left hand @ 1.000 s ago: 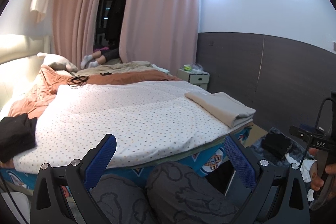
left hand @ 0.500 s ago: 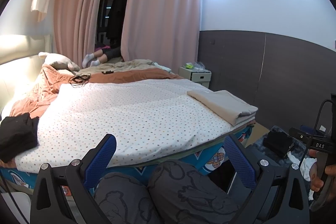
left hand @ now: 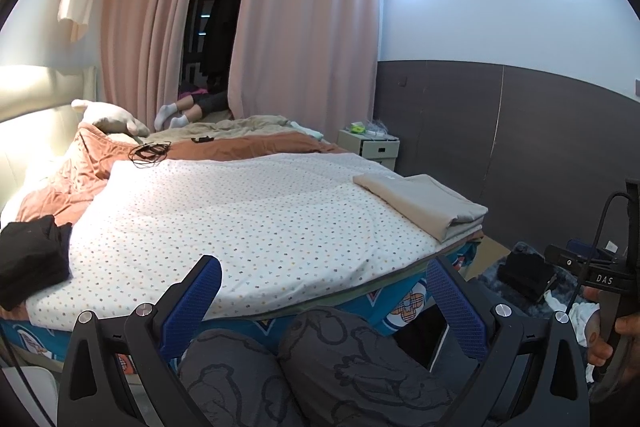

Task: Fold large clothes

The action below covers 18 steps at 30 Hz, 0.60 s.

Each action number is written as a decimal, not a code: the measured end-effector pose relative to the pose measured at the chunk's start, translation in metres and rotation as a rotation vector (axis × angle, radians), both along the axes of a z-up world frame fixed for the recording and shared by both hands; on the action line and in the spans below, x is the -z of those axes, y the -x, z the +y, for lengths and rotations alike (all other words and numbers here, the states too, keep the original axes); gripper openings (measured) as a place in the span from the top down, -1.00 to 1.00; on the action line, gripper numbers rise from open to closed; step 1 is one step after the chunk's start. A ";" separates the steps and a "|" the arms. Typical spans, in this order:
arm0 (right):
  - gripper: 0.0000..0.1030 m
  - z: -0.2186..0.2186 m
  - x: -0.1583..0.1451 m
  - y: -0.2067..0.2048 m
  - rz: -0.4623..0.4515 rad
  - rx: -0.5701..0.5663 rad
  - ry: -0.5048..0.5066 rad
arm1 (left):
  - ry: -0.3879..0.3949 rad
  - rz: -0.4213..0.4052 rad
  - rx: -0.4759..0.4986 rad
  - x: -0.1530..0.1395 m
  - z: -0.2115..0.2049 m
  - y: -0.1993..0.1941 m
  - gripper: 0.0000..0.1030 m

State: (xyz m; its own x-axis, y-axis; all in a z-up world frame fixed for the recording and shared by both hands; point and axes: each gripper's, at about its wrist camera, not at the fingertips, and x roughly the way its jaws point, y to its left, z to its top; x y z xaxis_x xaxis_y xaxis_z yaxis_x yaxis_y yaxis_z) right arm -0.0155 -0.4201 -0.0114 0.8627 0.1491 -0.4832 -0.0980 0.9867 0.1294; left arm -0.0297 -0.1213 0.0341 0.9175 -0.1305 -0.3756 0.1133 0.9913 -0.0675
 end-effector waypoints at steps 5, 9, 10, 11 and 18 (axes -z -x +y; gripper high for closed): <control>-0.99 0.000 0.000 0.000 0.000 -0.003 0.002 | 0.002 -0.002 -0.004 0.000 0.001 0.002 -0.99; -0.99 0.001 0.000 0.002 0.002 -0.002 -0.001 | -0.002 -0.005 -0.016 0.000 0.001 0.004 -0.99; -0.99 0.000 -0.001 0.003 0.002 -0.003 -0.002 | -0.005 -0.004 -0.018 0.000 0.001 0.004 -0.99; -0.99 0.000 -0.001 0.003 0.002 -0.001 -0.003 | -0.007 -0.002 -0.020 0.001 0.000 0.005 -0.99; -0.99 -0.002 -0.001 0.007 -0.001 -0.002 -0.010 | -0.006 -0.007 -0.017 -0.002 0.002 0.011 -0.99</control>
State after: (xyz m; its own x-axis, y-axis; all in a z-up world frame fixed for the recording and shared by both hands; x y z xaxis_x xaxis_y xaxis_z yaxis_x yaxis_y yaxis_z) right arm -0.0222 -0.4222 -0.0106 0.8628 0.1552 -0.4811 -0.0996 0.9852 0.1392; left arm -0.0409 -0.1198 0.0357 0.9223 -0.1132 -0.3696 0.0974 0.9934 -0.0612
